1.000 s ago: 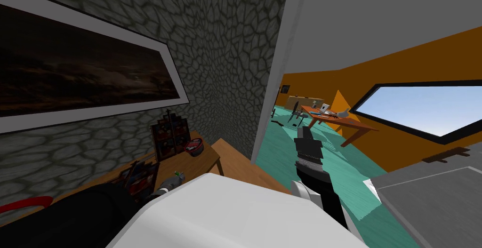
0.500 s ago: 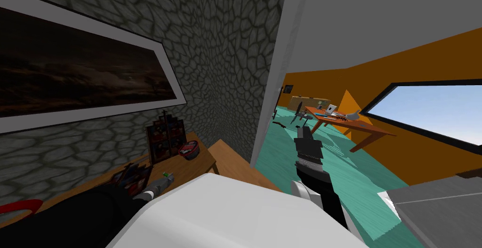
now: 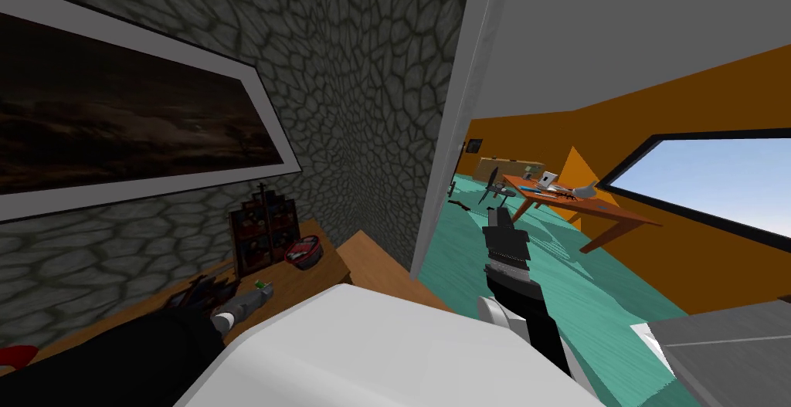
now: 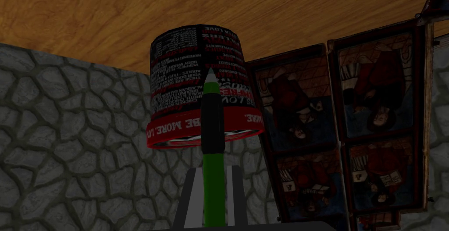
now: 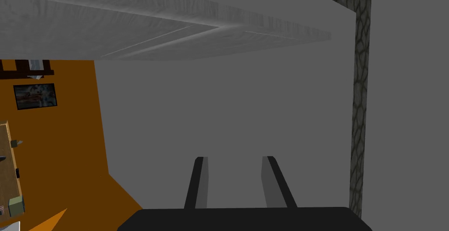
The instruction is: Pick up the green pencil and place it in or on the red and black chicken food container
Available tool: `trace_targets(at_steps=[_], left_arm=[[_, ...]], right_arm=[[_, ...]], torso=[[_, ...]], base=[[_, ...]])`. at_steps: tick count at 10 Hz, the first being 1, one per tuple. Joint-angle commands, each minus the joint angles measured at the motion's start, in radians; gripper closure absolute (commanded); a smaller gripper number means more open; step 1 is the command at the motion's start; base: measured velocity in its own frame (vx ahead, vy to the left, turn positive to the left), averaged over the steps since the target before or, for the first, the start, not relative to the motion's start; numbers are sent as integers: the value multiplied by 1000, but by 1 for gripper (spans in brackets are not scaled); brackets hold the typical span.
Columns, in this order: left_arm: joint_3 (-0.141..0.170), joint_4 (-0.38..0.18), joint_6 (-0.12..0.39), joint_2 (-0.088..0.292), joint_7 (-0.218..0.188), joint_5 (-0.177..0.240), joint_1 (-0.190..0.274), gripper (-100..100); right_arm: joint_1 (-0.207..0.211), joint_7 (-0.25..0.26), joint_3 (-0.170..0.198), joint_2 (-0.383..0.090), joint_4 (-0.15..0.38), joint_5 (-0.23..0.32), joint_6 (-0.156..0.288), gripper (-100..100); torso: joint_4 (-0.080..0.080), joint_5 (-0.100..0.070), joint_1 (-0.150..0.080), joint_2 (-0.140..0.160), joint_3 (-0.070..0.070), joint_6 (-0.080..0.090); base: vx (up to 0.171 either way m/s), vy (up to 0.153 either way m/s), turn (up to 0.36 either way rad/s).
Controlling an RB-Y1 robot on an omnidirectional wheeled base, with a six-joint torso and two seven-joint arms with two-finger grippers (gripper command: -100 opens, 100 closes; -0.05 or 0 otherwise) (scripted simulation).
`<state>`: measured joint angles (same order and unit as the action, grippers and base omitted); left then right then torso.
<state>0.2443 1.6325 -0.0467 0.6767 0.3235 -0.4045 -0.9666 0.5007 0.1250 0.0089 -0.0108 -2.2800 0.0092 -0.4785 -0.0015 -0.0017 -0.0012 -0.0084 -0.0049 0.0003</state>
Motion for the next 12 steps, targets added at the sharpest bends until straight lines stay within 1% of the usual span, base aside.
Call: trace_targets(at_steps=[1,2,5,10,11,12], left_arm=[[14,10,-14,30,-13,16,-24,100],[30,24,-30,67,-30,37,-55,100],[52,47,-57,126,-59,72,-105,100],[78,79,-106,219,-112,132,-185,100],[85,89,-122,248,-129,151,-209,100],[87,93,-128,259,-136,159,-219,100]], right_arm=[[0,0,0,0,0,0,0,0],[0,0,0,0,0,0,0,0],[0,0,0,0,0,0,0,0],[0,0,0,0,0,0,0,0],[0,0,0,0,0,0,0,0],[0,0,0,0,0,0,0,0]], torso=[[0,0,0,0,0,0],[0,0,1,1,0,0],[1,2,4,-1,0,1],[2,4,7,4,3,1],[2,5,7,4,3,1],[2,5,9,3,3,2]], base=[[75,14,-32],[98,30,-73],[92,53,-74],[48,68,-97],[59,96,-149],[55,103,-121]])
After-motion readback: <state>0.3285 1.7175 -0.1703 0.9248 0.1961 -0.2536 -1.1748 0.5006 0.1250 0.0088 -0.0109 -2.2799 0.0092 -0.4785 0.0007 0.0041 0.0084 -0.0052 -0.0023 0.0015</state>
